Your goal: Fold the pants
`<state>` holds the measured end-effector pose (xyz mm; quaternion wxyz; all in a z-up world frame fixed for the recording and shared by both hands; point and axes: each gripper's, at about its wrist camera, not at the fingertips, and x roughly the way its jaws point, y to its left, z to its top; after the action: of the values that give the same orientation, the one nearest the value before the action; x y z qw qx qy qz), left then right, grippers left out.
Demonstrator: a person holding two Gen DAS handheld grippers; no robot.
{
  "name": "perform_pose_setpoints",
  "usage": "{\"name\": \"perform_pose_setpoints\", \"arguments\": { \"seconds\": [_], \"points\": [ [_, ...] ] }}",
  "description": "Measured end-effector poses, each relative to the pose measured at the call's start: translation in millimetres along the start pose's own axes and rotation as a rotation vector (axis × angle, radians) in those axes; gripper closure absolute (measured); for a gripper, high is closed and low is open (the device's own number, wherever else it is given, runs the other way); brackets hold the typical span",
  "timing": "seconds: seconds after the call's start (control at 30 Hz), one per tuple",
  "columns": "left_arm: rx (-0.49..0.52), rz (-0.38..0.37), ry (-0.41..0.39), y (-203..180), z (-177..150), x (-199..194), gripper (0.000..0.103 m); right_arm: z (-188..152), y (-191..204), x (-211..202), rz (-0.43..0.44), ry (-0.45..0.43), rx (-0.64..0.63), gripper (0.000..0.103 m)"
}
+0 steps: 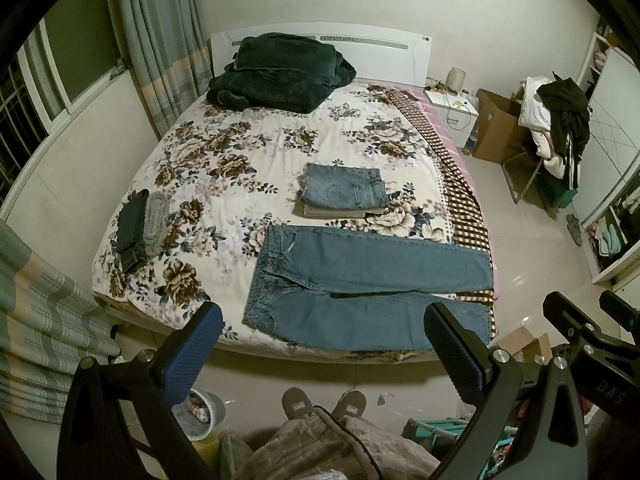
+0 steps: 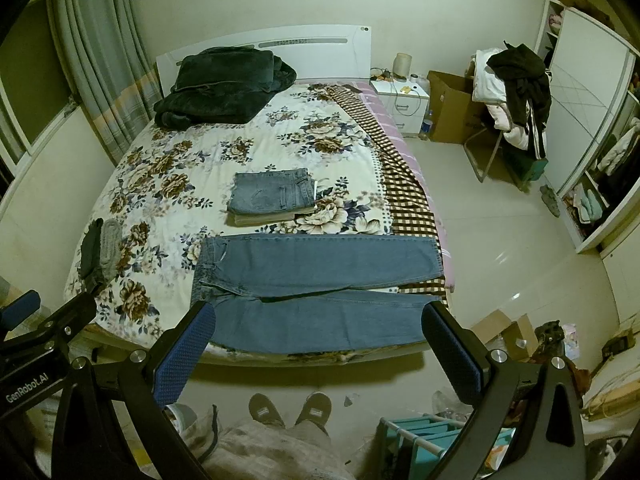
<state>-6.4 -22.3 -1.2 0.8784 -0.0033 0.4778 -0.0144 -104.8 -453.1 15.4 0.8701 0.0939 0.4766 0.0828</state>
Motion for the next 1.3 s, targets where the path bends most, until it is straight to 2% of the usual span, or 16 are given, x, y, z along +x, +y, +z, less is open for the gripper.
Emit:
{"name": "perform_pose_setpoints", "arguments": {
  "seconds": [0.27,0.33,0.43,0.53,0.57,0.67,0.87,0.9,1.03,1.17,1.3],
  "points": [
    [-0.003,-0.001,0.002,1,0,0,0.000,-3,8,2,0.007,0.007,0.000,0.000],
    [-0.003,-0.001,0.001,1,0,0,0.000,-12,36,10,0.010,0.010,-0.002,0.000],
    [-0.003,0.001,-0.003,2,0,1,0.000,-13,37,11,0.010,0.009,-0.002,0.000],
    [-0.014,0.032,-0.022,1,-14,6,0.000,-15,39,14,0.012,0.014,0.004,0.000],
    [-0.026,0.045,-0.026,-4,-24,23,0.000,-16,40,17,0.014,0.015,0.009,0.000],
    [-0.083,0.080,-0.038,-2,-20,44,0.000,-18,41,36,0.008,0.018,0.036,0.000],
    [-0.165,0.178,-0.034,11,16,106,0.000,-6,23,110,-0.030,0.038,0.143,0.000],
    [-0.174,0.193,-0.020,14,23,120,0.000,13,0,142,-0.038,0.052,0.162,0.000],
    [-0.228,0.227,0.085,23,44,188,0.000,25,-20,211,-0.043,0.146,0.239,0.000],
    [-0.296,0.244,0.227,34,67,274,0.000,41,-49,294,-0.059,0.220,0.322,0.000],
    [-0.364,0.257,0.345,44,88,366,0.000,61,-87,400,-0.083,0.306,0.436,0.000]
  ]
}}
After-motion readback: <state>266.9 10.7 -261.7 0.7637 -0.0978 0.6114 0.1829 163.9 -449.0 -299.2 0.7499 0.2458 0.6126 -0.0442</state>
